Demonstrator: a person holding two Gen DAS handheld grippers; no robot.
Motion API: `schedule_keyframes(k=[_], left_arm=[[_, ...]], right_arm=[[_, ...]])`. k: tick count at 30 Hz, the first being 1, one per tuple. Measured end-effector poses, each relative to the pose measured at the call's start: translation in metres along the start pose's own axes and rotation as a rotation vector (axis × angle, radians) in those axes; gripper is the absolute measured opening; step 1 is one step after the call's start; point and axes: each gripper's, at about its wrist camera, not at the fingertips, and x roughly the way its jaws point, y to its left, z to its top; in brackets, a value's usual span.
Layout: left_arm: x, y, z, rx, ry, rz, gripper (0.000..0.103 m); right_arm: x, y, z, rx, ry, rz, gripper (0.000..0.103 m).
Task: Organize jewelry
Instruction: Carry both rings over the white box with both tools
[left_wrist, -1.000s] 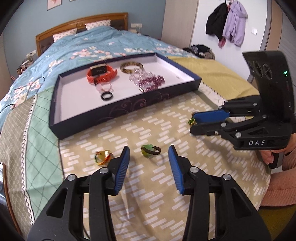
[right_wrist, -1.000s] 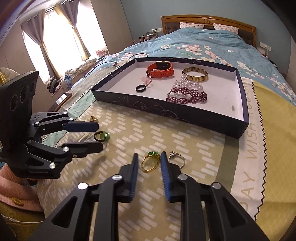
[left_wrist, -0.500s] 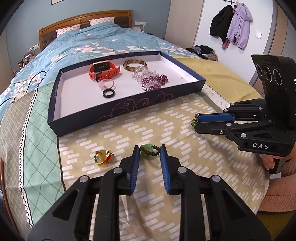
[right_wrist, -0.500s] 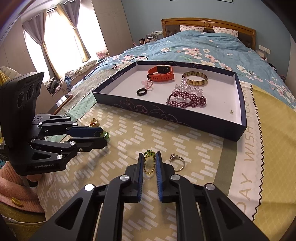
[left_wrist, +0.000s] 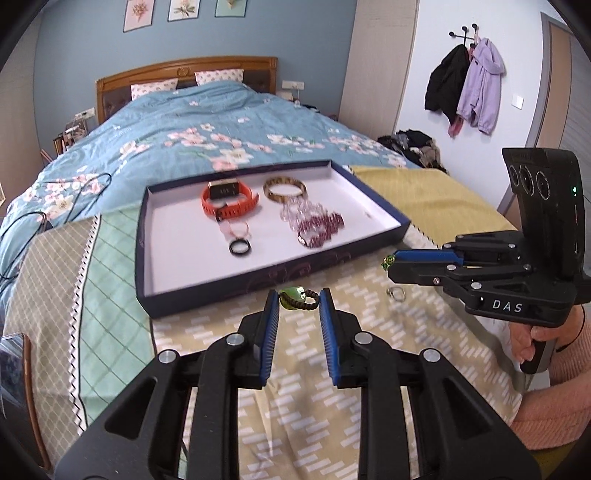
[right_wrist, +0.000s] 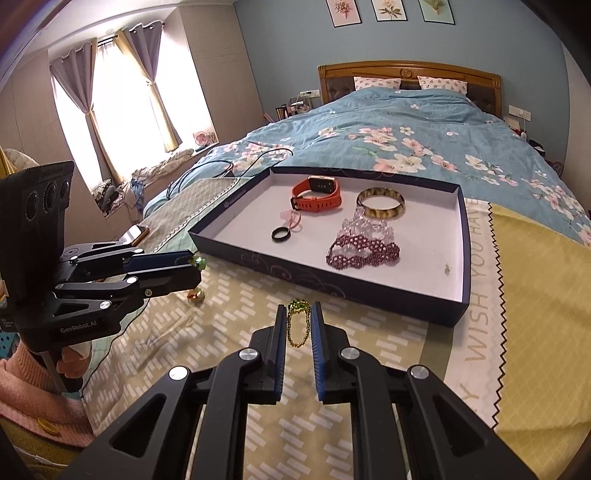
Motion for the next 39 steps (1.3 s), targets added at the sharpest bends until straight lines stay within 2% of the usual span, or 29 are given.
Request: schedule_keyframes(k=[11, 39], left_arm=[[-0.003, 0.001, 0.012, -0.012, -0.047, 0.027, 0.023], [0.018, 0.022, 0.039, -0.049, -0.065, 0.081, 0.023]], right_arm=[[0.001, -0.005, 0.013, 0.01, -0.034, -0.004, 0.011], [0.015, -0.026, 0.044, 0.004, -0.046, -0.043, 0.011]])
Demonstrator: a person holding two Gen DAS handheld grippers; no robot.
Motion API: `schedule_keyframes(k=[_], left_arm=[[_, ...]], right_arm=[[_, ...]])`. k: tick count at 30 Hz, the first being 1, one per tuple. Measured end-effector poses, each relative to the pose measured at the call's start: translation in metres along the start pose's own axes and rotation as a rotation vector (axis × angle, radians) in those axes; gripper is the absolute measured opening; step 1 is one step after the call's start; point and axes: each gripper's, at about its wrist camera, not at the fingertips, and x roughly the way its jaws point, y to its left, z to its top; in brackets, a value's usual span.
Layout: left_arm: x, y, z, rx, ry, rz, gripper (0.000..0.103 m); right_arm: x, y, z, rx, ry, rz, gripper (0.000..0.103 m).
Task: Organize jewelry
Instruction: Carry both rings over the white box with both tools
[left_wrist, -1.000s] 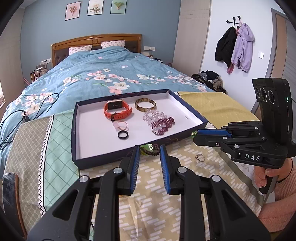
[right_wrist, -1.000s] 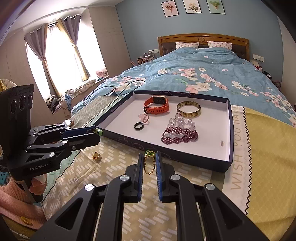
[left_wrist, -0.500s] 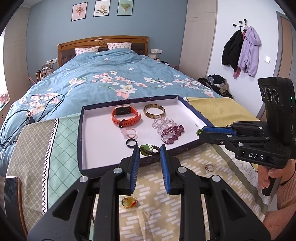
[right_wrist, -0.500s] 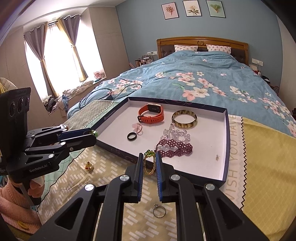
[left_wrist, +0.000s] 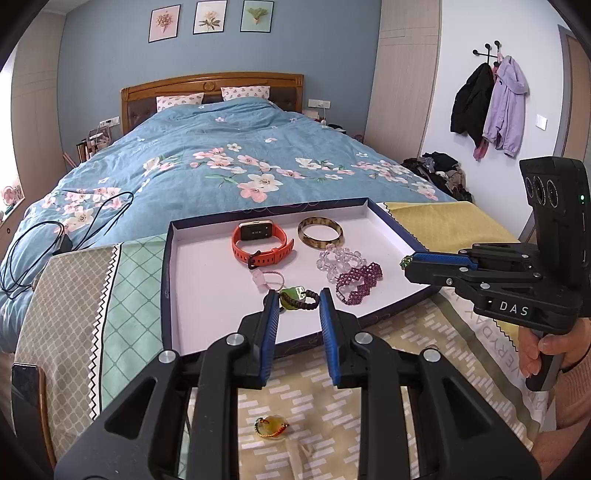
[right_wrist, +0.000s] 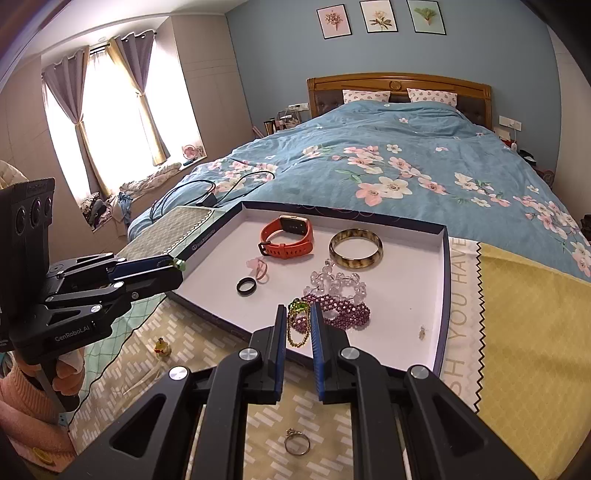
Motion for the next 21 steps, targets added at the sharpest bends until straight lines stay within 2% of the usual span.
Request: schedule_keyframes(k=[21], left_arm=[[0.024, 0.009, 0.015, -0.037, 0.021, 0.016, 0.023]], right_arm=[[0.026, -0.007, 0.007, -0.001, 0.042, -0.003, 0.011]])
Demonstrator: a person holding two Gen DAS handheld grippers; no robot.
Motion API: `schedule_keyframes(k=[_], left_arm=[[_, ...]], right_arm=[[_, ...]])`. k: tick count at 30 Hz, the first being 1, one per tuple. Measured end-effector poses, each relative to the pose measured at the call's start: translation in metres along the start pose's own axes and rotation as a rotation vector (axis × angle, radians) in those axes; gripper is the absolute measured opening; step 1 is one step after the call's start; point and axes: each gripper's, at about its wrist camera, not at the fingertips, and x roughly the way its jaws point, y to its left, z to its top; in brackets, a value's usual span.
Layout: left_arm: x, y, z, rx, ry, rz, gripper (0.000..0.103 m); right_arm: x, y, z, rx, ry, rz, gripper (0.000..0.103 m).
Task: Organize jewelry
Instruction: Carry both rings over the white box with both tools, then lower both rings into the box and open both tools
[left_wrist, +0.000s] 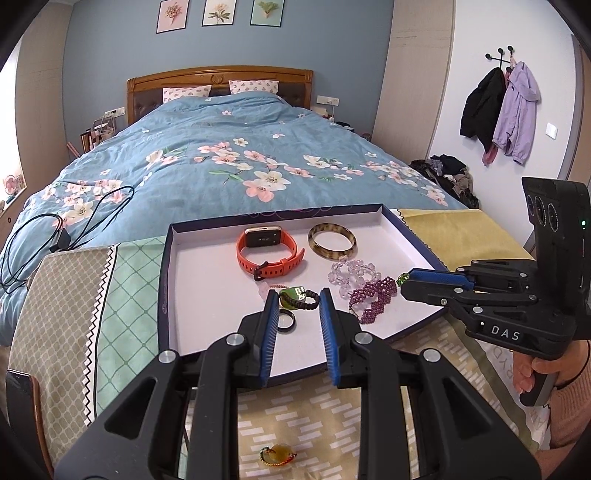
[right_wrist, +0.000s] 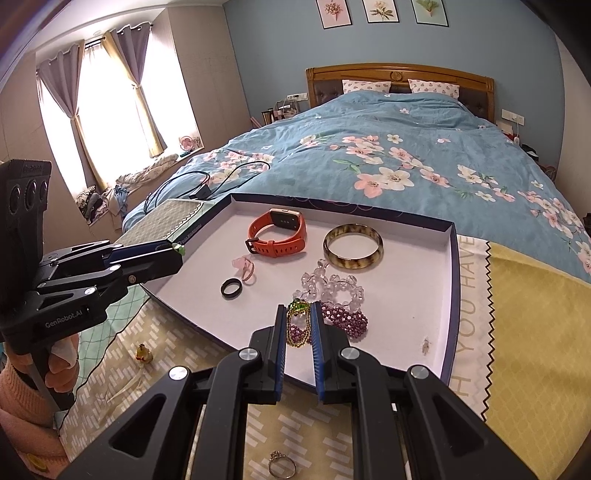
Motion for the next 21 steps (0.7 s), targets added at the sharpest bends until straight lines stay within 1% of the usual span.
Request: schedule_keyframes(k=[21], left_arm=[[0.034, 0.005, -0.003, -0.011, 0.066, 0.033, 0.023]], right_arm=[[0.024, -0.003, 0.002, -0.001, 0.054, -0.007, 0.011]])
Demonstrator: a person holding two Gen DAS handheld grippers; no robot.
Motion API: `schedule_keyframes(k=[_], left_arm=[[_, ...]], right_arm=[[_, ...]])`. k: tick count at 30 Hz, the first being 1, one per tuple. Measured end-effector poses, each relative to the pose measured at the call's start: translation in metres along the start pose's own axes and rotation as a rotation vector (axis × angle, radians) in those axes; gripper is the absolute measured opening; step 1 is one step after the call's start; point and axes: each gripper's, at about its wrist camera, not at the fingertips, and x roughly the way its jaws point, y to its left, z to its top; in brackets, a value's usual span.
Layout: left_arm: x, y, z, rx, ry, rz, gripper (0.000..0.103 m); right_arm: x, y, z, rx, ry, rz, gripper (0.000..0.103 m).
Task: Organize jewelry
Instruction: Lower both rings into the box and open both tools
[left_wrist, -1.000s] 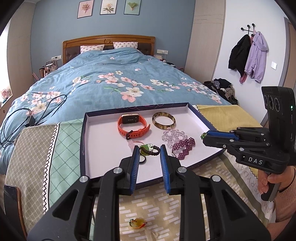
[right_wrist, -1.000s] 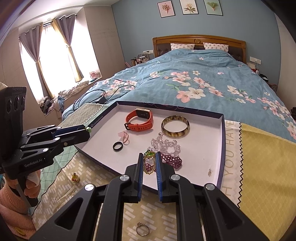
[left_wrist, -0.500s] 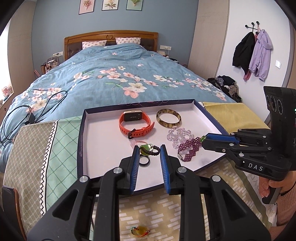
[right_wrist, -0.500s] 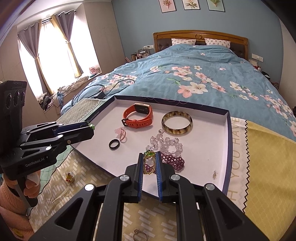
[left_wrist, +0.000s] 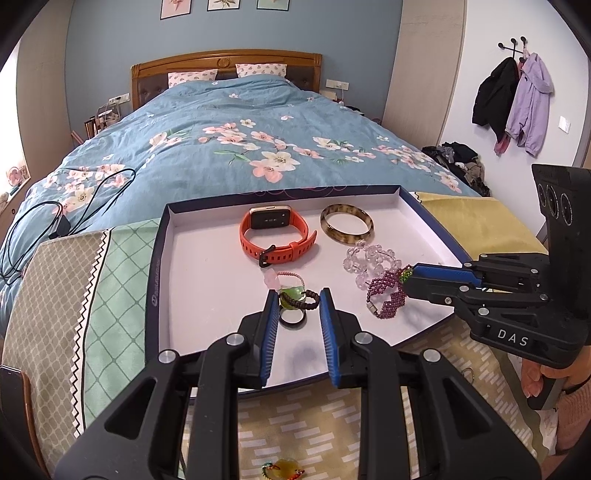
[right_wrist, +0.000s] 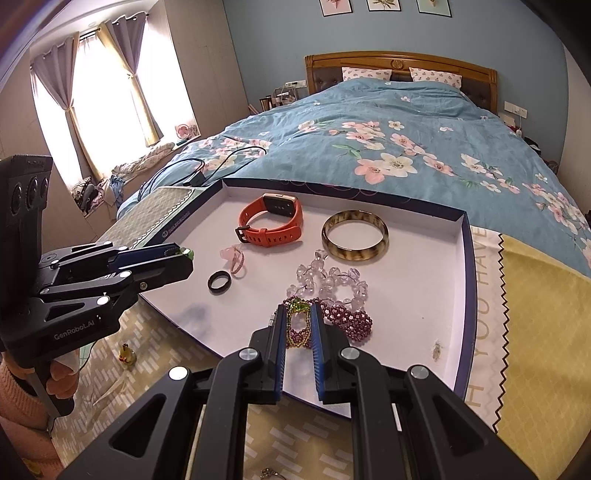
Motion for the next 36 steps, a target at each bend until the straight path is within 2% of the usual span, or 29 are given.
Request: schedule_keyframes(k=[20, 26, 31, 33, 36], left_arm=[[0.021, -0.001, -0.004, 0.0, 0.048, 0.015, 0.023], [0.022, -0.001, -0.006, 0.0, 0.055, 0.014, 0.023], [0.016, -0.001, -0.005, -0.004, 0.028, 0.013, 0.023], [0.01, 0.0, -0.004, -0.004, 0.009, 0.014, 0.025], [-0.008, 0.002, -0.003, -0.001, -0.041, 0.014, 0.031]], right_arm=[[0.017, 0.002, 0.0, -0.005, 0.037, -0.025, 0.013], [0.014, 0.001, -0.001, 0.003, 0.024, -0.028, 0.014], [0.008, -0.002, -0.001, 0.019, 0.008, -0.028, 0.015], [0.003, -0.004, 0.0, 0.03, -0.004, -0.025, 0.016], [-0.012, -0.008, -0.001, 0.052, -0.035, -0.015, 0.022]])
